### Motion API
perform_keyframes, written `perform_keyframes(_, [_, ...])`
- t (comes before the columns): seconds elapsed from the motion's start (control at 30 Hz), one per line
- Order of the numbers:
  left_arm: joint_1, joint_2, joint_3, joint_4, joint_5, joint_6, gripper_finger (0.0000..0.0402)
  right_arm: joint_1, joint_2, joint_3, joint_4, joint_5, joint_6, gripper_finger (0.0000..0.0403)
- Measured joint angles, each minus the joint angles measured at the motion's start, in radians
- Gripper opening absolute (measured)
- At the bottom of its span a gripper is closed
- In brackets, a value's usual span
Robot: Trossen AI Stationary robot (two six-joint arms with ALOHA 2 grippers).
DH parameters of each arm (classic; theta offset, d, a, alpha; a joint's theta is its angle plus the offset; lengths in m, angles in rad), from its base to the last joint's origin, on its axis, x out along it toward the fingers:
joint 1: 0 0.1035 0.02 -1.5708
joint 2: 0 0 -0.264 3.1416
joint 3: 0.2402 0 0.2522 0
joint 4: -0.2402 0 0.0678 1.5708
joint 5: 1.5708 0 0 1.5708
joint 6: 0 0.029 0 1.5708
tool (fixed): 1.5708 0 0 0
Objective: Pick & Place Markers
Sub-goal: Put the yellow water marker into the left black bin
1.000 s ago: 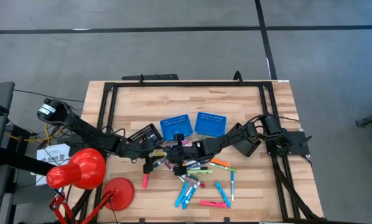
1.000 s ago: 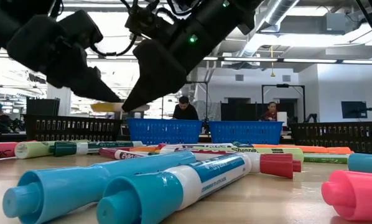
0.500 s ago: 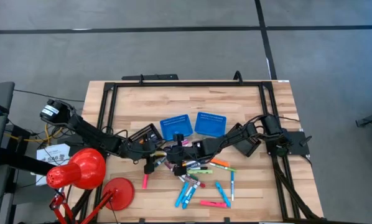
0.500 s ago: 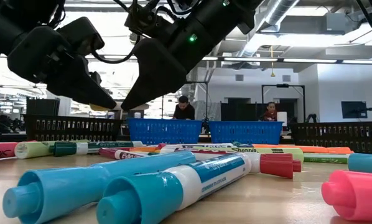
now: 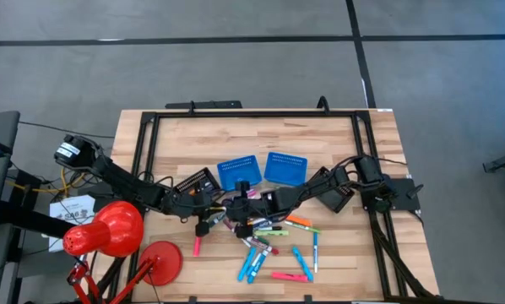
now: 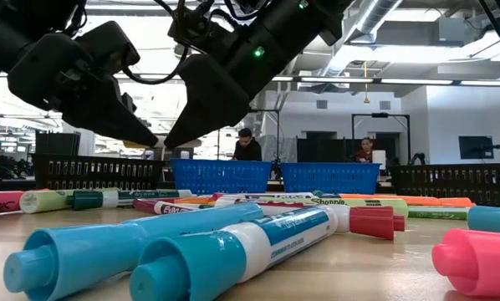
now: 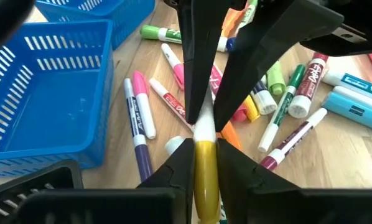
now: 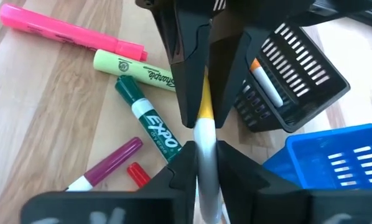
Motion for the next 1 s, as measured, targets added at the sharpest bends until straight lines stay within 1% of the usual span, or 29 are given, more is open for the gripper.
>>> perform_keyframes(0.1, [0.001, 0.000, 0.000, 0.000, -0.003, -0.001, 0.0055, 0.000, 0.000, 0.001, -0.001, 0.001, 0.024, 0.0084])
perform_keyframes(0.2, [0.001, 0.000, 0.000, -0.001, -0.004, -0.001, 0.0043, 0.000, 0.000, 0.001, -0.021, 0.001, 0.037, 0.0107])
perform_keyframes(0.3, [0.001, -0.017, 0.000, -0.015, -0.019, 0.000, 0.0041, 0.000, 0.000, 0.001, -0.059, 0.003, 0.057, 0.0130])
perform_keyframes(0.4, [0.001, -0.073, 0.000, -0.082, -0.030, 0.000, 0.0049, 0.000, 0.000, 0.001, -0.113, 0.005, 0.120, 0.0154])
perform_keyframes(0.47, [0.001, -0.133, 0.000, -0.159, -0.031, -0.004, 0.0059, -0.001, 0.000, 0.001, -0.151, 0.004, 0.162, 0.0167])
perform_keyframes(0.57, [0.001, -0.240, 0.000, -0.285, -0.054, -0.032, 0.0062, -0.009, 0.000, 0.001, -0.201, 0.000, 0.196, 0.0183])
perform_keyframes(0.7, [0.001, -0.382, 0.000, -0.479, -0.145, -0.105, 0.0048, -0.021, 0.000, 0.001, -0.248, -0.003, 0.201, 0.0195])
perform_keyframes(0.8, [0.003, -0.460, 0.000, -0.604, -0.212, -0.197, 0.0047, -0.022, 0.000, 0.001, -0.264, -0.004, 0.201, 0.0196])
perform_keyframes(0.9, [0.013, -0.503, 0.000, -0.681, -0.230, -0.271, 0.0059, -0.020, 0.000, 0.001, -0.269, -0.008, 0.200, 0.0192])
perform_keyframes(1.0, [0.023, -0.501, 0.000, -0.695, -0.227, -0.295, 0.0067, -0.020, 0.000, 0.001, -0.267, -0.009, 0.200, 0.0185])
